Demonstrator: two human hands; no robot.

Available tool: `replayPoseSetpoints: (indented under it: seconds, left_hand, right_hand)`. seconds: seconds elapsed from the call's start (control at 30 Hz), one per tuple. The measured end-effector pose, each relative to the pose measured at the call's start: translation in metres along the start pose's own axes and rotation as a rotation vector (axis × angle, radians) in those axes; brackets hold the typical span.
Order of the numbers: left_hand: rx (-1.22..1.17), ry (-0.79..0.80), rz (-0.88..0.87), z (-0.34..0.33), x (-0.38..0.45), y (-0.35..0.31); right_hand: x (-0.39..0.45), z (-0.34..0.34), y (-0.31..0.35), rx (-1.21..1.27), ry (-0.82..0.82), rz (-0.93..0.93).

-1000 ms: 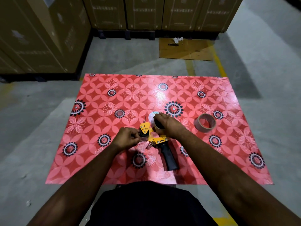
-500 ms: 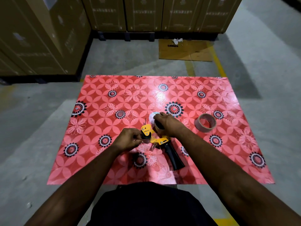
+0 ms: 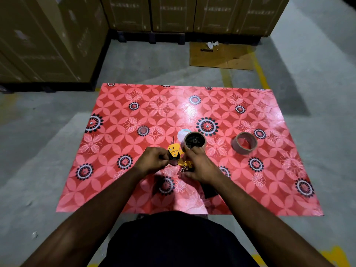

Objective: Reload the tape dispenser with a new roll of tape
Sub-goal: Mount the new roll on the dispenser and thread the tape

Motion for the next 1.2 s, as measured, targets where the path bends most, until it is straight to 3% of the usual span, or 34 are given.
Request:
replayPoseSetpoints:
  seconds: [0.37,0.87,1.2]
  left_hand:
    - [-0.033,-0.005,0.030,-0.001,0.000,0.008]
    - [-0.030,0.033,-0.023,-0.005,0.002,0.007]
    - [-0.034,0.081,0.015,-0.001,0.001,0.010]
  right_hand:
    - [-0.009,-0.009,0.000,-0.012,-0.169,-0.030]
    - [-0.014,-0.006,-0.001,0.005,-0.407,-0.206]
    - [-0.015,-0.008,-0.006,-0.002,-0.392,-0.195]
Point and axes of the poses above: each hand's wrist, its own x-axis towards the middle knuckle, its own z-axis out of the back of the hand, y = z × x, the point moved 9 cm from there along x, towards the middle knuckle, and after that the axes turned 4 degrees about y, right-handed, at the moved point
